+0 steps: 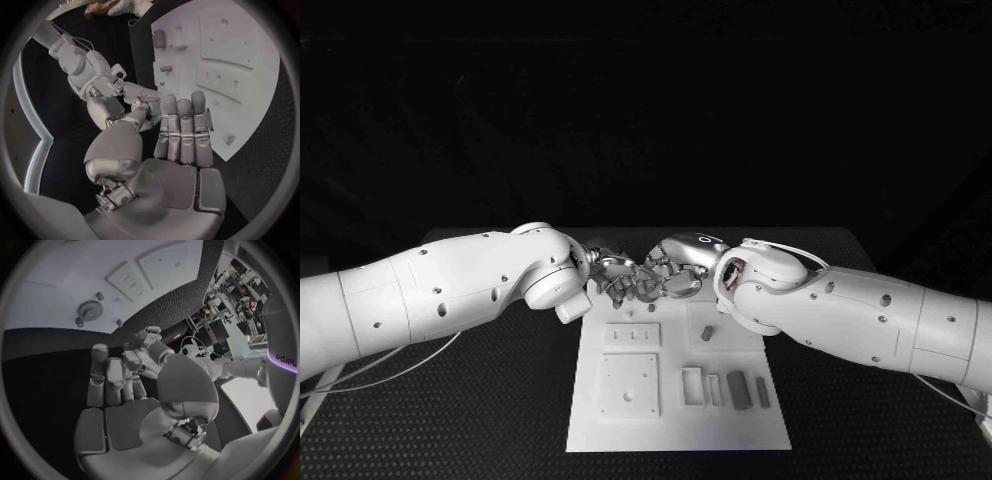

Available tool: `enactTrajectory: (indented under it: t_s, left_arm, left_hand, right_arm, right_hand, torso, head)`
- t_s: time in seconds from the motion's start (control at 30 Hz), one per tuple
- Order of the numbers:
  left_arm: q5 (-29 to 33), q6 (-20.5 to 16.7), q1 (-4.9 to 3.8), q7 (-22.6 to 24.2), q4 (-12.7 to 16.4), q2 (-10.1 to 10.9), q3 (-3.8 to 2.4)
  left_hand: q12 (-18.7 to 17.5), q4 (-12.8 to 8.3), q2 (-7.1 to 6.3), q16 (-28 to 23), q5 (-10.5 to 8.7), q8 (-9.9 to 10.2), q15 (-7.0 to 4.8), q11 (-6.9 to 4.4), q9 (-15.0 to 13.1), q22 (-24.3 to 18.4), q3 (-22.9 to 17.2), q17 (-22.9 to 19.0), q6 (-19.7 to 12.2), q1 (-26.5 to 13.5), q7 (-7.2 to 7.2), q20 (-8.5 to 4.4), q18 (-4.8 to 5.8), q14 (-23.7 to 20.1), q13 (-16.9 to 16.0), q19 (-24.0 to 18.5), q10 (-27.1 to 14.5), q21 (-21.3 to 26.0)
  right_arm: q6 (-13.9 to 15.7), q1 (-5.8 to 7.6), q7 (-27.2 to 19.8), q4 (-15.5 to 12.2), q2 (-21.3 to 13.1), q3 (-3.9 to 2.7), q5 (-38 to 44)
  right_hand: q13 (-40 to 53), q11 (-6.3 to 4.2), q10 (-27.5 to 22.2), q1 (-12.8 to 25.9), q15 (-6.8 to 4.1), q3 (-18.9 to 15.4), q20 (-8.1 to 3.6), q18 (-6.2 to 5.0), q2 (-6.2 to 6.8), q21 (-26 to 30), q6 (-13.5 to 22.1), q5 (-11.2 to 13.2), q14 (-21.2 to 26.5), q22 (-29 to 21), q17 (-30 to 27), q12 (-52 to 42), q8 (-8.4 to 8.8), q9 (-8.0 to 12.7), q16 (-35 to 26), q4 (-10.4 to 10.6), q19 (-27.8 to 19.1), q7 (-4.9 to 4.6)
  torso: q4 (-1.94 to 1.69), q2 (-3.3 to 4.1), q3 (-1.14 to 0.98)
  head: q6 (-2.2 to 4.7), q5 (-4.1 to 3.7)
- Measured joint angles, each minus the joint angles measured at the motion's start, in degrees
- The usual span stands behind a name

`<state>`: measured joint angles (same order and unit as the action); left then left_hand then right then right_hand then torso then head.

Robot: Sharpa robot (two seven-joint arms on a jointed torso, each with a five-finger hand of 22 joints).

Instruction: Assemble the parts on the task board

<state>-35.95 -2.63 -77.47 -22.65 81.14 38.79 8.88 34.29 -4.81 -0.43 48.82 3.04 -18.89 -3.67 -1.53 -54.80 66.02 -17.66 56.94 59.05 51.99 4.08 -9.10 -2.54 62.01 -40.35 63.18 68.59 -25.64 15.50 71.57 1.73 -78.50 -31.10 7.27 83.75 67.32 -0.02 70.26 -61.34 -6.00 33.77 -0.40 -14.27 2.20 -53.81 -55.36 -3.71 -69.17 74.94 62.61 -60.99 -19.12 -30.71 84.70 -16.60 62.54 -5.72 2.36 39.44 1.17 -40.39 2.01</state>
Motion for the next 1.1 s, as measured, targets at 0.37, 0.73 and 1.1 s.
enactTrajectory:
  t_s: [0.37,0.73,1.1]
  left_arm:
    - [-0.2,0.3,0.00,-0.4,0.0,-0.1,0.00]
    - [-0.2,0.6,0.00,-0.4,-0.1,-0.2,-0.03]
    - [-0.1,0.9,0.01,-0.3,0.0,0.0,-0.04]
  left_hand:
    - [0.2,0.0,0.34,1.0,0.28,1.0,0.15,0.00,-0.8,0.5,-1.0,-1.2,0.4,0.3,0.00,0.00,0.45,-0.3,0.3,0.0,0.0,0.2]
    - [0.8,-6.0,3.05,3.1,7.82,3.9,0.20,0.31,-2.6,1.9,-8.2,-3.9,1.4,-0.6,0.20,0.00,0.84,-1.1,1.1,0.4,-0.1,1.0]
    - [1.1,-9.8,3.73,4.4,13.01,5.3,0.52,0.53,-4.1,3.1,-12.0,-5.7,1.9,-4.1,0.31,0.20,0.84,-1.5,1.6,0.6,-0.3,1.6]
  right_arm:
    - [-0.1,-0.08,0.2,0.0,0.1,0.01,0.2]
    - [-0.2,-0.44,0.5,0.3,0.2,0.04,0.3]
    - [-0.3,-0.43,0.3,0.4,0.3,0.00,0.3]
  right_hand:
    - [0.0,-0.18,0.2,-0.4,0.02,0.0,0.00,0.00,-0.07,0.0,0.0,0.0,0.0,0.0,0.0,0.0,0.26,0.1,0.0,0.0,0.0,0.01]
    - [0.0,-0.18,0.2,-0.5,0.05,0.0,0.01,0.00,0.00,0.0,0.0,0.2,0.0,0.0,0.0,0.0,-0.01,0.0,0.0,0.0,0.0,0.01]
    - [0.0,-0.18,0.2,-0.5,0.15,0.0,0.02,0.00,0.00,0.0,0.0,-0.1,-0.1,0.0,0.0,0.0,-0.01,0.0,0.0,0.0,0.0,0.01]
  torso:
    - [-0.02,0.01,0.01]
    - [-0.02,0.02,0.02]
    - [-0.03,0.03,0.04]
  head:
    - [-0.14,0.02]
    - [-0.35,0.03]
    - [-0.60,0.08]
